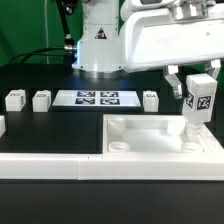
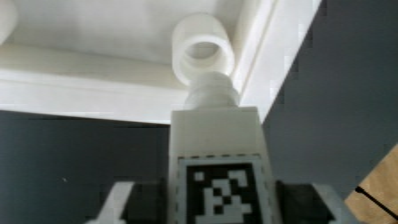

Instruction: Assemble square table

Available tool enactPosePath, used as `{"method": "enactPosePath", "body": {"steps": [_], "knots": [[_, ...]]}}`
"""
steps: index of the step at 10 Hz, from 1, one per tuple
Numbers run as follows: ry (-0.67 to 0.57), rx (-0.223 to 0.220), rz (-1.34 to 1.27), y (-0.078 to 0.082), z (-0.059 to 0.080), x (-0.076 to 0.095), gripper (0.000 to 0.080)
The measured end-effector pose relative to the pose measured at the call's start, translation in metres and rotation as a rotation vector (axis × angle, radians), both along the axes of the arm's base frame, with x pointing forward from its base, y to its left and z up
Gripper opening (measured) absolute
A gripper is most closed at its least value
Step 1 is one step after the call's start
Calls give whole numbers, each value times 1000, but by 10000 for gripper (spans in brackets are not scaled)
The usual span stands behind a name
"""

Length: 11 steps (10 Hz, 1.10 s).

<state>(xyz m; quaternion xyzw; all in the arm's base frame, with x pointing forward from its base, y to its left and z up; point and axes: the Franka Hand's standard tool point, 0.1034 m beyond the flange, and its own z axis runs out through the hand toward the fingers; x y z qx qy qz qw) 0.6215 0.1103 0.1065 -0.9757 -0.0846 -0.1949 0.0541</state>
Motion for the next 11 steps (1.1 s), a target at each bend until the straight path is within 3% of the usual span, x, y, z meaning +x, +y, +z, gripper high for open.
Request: {"method": "enactPosePath", "body": {"steps": [6,11], "knots": [[28,3,2,4,-26,1,290],[-37,0,-5,4,-36,-3,290]]}}
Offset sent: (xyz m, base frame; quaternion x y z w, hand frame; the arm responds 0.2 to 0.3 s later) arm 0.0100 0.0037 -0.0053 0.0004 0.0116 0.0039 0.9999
